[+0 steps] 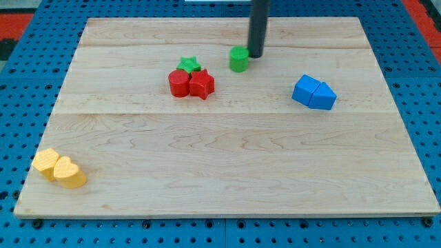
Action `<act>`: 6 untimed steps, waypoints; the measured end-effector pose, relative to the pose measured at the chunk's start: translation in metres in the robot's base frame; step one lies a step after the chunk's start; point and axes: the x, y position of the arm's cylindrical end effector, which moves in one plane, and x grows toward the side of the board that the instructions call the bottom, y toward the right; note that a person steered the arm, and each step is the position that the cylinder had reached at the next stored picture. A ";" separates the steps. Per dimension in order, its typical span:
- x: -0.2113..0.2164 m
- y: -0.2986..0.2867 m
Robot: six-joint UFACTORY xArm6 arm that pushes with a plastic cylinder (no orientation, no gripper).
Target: Move the green blocks above the red blocks
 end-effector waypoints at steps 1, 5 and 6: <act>0.010 -0.030; 0.010 -0.048; 0.009 -0.007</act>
